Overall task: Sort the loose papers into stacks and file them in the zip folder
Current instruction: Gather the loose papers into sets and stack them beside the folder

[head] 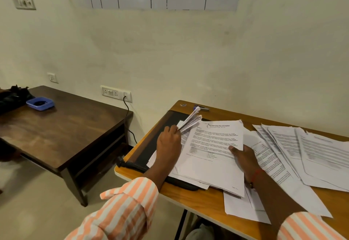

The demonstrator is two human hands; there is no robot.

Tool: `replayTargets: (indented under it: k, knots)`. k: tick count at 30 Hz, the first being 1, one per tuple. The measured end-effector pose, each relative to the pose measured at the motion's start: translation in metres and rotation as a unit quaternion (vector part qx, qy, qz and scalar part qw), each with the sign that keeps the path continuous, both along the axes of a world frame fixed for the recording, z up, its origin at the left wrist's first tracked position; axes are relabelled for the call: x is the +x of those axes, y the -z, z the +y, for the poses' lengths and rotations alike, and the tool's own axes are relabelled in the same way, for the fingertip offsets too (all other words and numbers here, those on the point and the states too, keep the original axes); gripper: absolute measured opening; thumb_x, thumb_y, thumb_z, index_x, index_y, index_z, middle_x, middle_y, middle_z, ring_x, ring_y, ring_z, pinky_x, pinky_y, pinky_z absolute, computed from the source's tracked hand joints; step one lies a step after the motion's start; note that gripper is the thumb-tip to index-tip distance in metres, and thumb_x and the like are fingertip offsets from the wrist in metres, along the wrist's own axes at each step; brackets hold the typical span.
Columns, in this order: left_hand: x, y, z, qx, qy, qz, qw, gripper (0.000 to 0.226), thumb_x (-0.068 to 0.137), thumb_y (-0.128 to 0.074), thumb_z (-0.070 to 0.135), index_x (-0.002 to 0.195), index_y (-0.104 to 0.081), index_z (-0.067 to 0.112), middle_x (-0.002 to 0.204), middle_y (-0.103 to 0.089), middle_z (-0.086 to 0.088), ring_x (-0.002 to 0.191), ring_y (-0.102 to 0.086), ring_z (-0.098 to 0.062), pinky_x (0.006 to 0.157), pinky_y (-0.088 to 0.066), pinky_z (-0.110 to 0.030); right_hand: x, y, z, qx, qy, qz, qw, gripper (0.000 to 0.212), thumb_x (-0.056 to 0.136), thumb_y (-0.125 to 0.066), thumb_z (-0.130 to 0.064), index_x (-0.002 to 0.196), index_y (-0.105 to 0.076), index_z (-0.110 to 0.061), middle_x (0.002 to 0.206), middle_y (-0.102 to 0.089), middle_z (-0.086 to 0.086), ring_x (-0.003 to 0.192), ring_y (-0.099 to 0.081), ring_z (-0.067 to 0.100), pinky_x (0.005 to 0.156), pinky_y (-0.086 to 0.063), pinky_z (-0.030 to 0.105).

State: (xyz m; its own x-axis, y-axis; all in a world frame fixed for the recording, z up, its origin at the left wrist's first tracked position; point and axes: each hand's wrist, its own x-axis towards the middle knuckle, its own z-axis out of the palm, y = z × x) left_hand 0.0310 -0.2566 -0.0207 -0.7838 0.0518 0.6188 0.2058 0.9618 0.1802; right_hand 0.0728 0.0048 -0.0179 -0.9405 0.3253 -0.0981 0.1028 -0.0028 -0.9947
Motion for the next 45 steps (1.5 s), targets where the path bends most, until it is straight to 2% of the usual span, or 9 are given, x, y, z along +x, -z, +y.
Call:
replayTargets:
  k: [5,14,17,20,22,26,33,38,45]
  knots:
    - [-0.001,0.0,0.002,-0.006,0.009,-0.005,1.0,0.028,0.089,-0.076,0.023,0.115,-0.076,0.013,0.105,-0.07,0.0,0.083,-0.058,-0.015,0.066,-0.055,-0.026,-0.004,0.006,0.003,0.018,0.011,0.002,1.0,0.016,0.097,-0.064,-0.013,0.111,-0.068,-0.018,0.112,-0.072,0.004,0.103,-0.067,0.028,0.096,-0.053,0.046]
    - [0.01,-0.008,0.002,0.053,0.04,-0.039,0.997,0.034,0.092,-0.071,0.025,0.124,-0.069,0.016,0.114,-0.072,0.002,0.079,-0.066,-0.015,0.065,-0.056,-0.024,-0.008,0.012,0.004,0.042,0.05,-0.004,0.998,0.021,0.097,-0.064,-0.015,0.117,-0.068,-0.015,0.113,-0.07,0.005,0.103,-0.066,0.028,0.09,-0.052,0.039]
    - [0.007,-0.008,-0.001,0.071,0.03,-0.058,0.995,0.048,0.089,-0.075,0.034,0.133,-0.062,0.019,0.129,-0.067,0.003,0.097,-0.071,-0.019,0.074,-0.061,-0.028,-0.007,0.012,0.004,0.043,0.048,-0.002,0.998,0.022,0.097,-0.064,-0.015,0.119,-0.068,-0.015,0.112,-0.069,0.004,0.103,-0.065,0.027,0.089,-0.051,0.038]
    - [0.002,-0.009,-0.003,0.069,0.017,-0.099,0.992,0.039,0.091,-0.072,0.032,0.127,-0.062,0.022,0.125,-0.068,0.002,0.105,-0.067,-0.018,0.091,-0.059,-0.035,-0.006,0.011,0.003,0.04,0.048,0.001,0.998,0.021,0.097,-0.064,-0.014,0.118,-0.068,-0.013,0.109,-0.069,0.004,0.1,-0.065,0.026,0.086,-0.051,0.036]
    - [-0.002,-0.009,-0.002,0.077,0.001,-0.142,0.987,0.035,0.092,-0.07,0.025,0.125,-0.059,0.022,0.121,-0.068,0.001,0.105,-0.065,-0.019,0.093,-0.058,-0.036,-0.005,0.01,0.002,0.037,0.049,0.005,0.998,0.019,0.097,-0.064,-0.013,0.115,-0.068,-0.014,0.107,-0.069,0.003,0.096,-0.065,0.024,0.082,-0.049,0.033]
    - [-0.006,-0.007,-0.001,0.109,-0.007,-0.176,0.978,0.045,0.089,-0.073,0.026,0.131,-0.056,0.022,0.133,-0.064,-0.002,0.125,-0.061,-0.028,0.1,-0.055,-0.048,-0.005,0.011,0.003,0.035,0.05,0.005,0.998,0.018,0.096,-0.065,-0.013,0.113,-0.068,-0.017,0.107,-0.07,0.003,0.096,-0.066,0.023,0.083,-0.05,0.033]
    - [-0.002,-0.006,0.0,0.08,0.002,-0.153,0.985,0.048,0.095,-0.068,0.028,0.139,-0.051,0.022,0.138,-0.06,-0.002,0.119,-0.063,-0.023,0.101,-0.055,-0.042,-0.005,0.011,0.003,0.039,0.05,0.003,0.998,0.02,0.097,-0.064,-0.014,0.116,-0.068,-0.014,0.107,-0.07,0.004,0.094,-0.066,0.022,0.078,-0.051,0.032]
    - [0.004,-0.004,0.0,0.045,0.031,-0.105,0.993,0.046,0.099,-0.064,0.026,0.143,-0.051,0.021,0.128,-0.067,0.0,0.1,-0.069,-0.018,0.09,-0.057,-0.032,-0.003,0.008,0.002,0.038,0.05,0.007,0.998,0.018,0.098,-0.062,-0.012,0.116,-0.067,-0.014,0.106,-0.069,0.003,0.09,-0.065,0.019,0.072,-0.05,0.028]
    - [0.008,-0.003,0.002,0.019,0.058,-0.044,0.997,0.044,0.096,-0.068,0.024,0.139,-0.06,0.02,0.119,-0.073,0.0,0.096,-0.069,-0.018,0.093,-0.056,-0.032,-0.003,0.009,0.001,0.04,0.052,0.008,0.998,0.019,0.098,-0.062,-0.013,0.116,-0.067,-0.014,0.106,-0.068,0.002,0.091,-0.065,0.02,0.074,-0.05,0.029]
